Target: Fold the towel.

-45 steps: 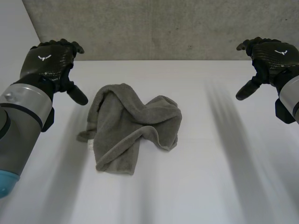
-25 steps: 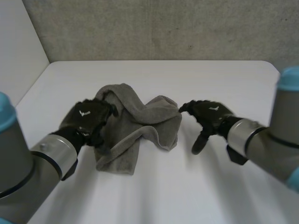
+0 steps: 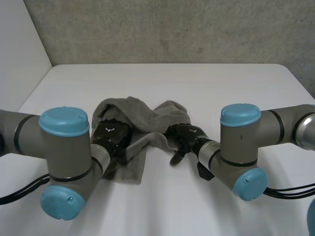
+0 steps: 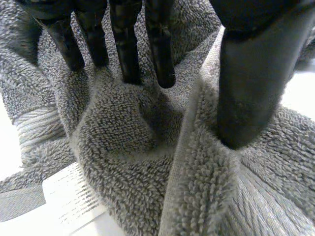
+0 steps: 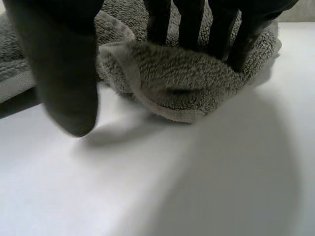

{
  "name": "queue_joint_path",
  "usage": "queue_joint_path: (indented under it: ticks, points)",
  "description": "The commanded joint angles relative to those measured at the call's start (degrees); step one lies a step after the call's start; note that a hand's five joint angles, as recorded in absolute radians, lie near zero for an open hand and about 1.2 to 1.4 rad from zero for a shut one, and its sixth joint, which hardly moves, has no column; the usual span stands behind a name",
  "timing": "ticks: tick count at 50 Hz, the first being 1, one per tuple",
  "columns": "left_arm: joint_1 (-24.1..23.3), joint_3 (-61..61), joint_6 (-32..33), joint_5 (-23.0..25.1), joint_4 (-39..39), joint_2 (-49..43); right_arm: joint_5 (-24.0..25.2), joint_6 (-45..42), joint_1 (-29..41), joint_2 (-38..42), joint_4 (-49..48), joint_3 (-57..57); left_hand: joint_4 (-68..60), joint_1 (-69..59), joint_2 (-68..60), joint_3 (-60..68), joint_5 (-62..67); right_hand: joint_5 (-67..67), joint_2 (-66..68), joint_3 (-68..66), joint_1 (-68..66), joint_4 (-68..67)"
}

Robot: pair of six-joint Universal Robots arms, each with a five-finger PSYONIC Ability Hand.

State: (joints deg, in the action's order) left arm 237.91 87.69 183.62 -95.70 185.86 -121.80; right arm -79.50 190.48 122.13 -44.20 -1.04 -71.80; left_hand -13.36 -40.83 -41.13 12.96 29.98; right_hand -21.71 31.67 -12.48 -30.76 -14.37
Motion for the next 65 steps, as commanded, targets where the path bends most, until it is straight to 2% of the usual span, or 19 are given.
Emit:
queue_joint_path:
  ticks: [1,5,13,18,24,26,34,38,39,40,41,42,45,47,53,57,59,61,65]
  points:
    - [-0.26,-1.73,-0.27,-0.98,-0.41,-0.64,0.30,1.92,-0.05,3.42,-0.10,3.69,3.36,-36.92,-36.62,-2.96,37.77,-48.16,48.21,2.48,-49.11,4.37]
    - [-0.35,-1.12,-0.45,-0.98,-0.59,0.33,0.39,2.00,-0.22,0.61,-2.03,2.63,3.36,-39.17,-38.87,-2.96,40.02,-48.29,48.33,2.48,-49.24,4.37]
    - [0.79,3.01,-0.36,-0.10,-0.06,11.75,2.94,0.77,-4.71,-15.30,-4.93,-3.78,3.36,-39.17,-38.87,-2.96,40.02,-48.29,48.33,2.48,-49.24,4.37]
    - [0.53,3.89,-0.28,-0.10,0.03,14.65,11.10,-5.71,-10.58,-26.70,-3.62,-8.78,3.36,-39.17,-38.87,-2.96,40.02,-48.29,48.33,2.48,-49.24,4.37]
    - [0.09,4.24,-0.28,-0.10,0.20,15.27,13.93,-12.06,-13.85,-33.06,-2.12,-12.40,3.36,-39.17,-38.87,-2.96,40.02,-48.29,48.33,2.48,-49.24,4.37]
    - [-0.08,4.59,-0.28,-0.10,0.29,14.75,14.63,-17.66,-13.94,-34.90,1.20,-14.15,3.36,-39.17,-38.87,-2.96,40.02,-48.29,48.33,2.48,-49.24,4.37]
    - [-1.31,4.68,-0.10,-0.02,0.20,12.29,14.64,-30.41,-12.97,-31.58,6.23,-18.55,3.36,-39.17,-38.87,-2.96,40.02,-48.29,48.33,2.48,-49.24,4.37]
    - [-1.31,4.77,-0.10,0.16,0.03,11.93,14.20,-30.61,-12.88,-28.06,3.70,-18.81,3.36,-39.17,-38.87,-2.96,40.02,-48.29,48.33,2.48,-49.24,4.37]
    - [-1.23,4.77,-0.01,0.51,0.03,12.02,13.67,-30.00,-12.88,-26.13,1.51,-18.99,3.36,-39.17,-38.87,-2.96,40.02,-41.35,41.40,2.48,-42.30,4.37]
    - [-1.22,4.77,-0.01,0.51,0.03,12.02,13.67,-29.99,-12.88,-26.11,1.48,-18.99,3.36,-39.17,-38.87,-2.96,40.02,-41.28,41.33,2.48,-42.23,4.37]
    - [-0.96,4.86,-0.01,0.77,-0.23,12.20,12.88,-29.29,-12.88,-24.20,-0.78,-19.16,3.36,-39.17,-38.87,-2.96,40.02,-26.46,26.50,2.48,-27.41,4.37]
    - [-0.79,4.95,-0.10,0.86,-0.32,12.46,11.31,-28.68,-12.88,-22.44,-3.06,-19.25,3.36,-39.17,-38.87,-2.96,40.02,-18.32,18.36,2.48,-19.27,4.37]
    - [-0.17,5.56,-0.01,0.95,-0.41,13.25,9.36,-28.32,-12.97,-20.84,-4.84,-19.08,3.36,-39.17,-38.87,-2.96,40.02,-13.02,13.07,2.48,-13.97,4.37]
    - [0.35,5.91,-0.01,1.04,-0.41,13.95,5.42,-27.97,-13.05,-18.13,-6.86,-18.64,3.36,-39.17,-38.87,-2.96,40.02,-9.32,9.37,2.48,-10.27,4.37]
    - [1.50,6.97,-0.10,1.65,-0.33,15.27,3.38,-27.53,-13.06,-15.57,-7.57,-18.37,3.36,-39.17,-38.87,-2.96,40.02,-8.65,8.69,2.48,-9.60,4.37]
    - [1.50,7.50,-0.19,2.71,-0.24,15.10,3.12,-21.64,-12.79,-13.98,-7.13,-17.41,3.36,-39.17,-38.87,-2.96,40.02,-10.00,10.04,2.48,-10.94,4.37]
    - [1.41,8.02,-0.19,2.97,-0.15,14.57,3.47,-19.27,-12.79,-13.90,-6.69,-17.23,3.36,-39.17,-38.87,-2.96,40.02,-16.05,16.09,2.48,-17.00,4.37]
    - [1.32,8.20,-0.19,2.89,-0.06,14.40,5.22,-16.12,-12.79,-14.77,-6.78,-17.14,3.36,-39.17,-38.87,-2.96,40.02,-47.01,47.06,2.48,-47.96,4.37]
    - [1.32,8.64,-0.10,2.71,0.20,13.96,8.13,-15.22,-13.67,-17.85,-6.78,-16.97,3.36,-39.17,-38.87,-2.96,40.02,-48.29,48.33,2.48,-49.24,4.37]
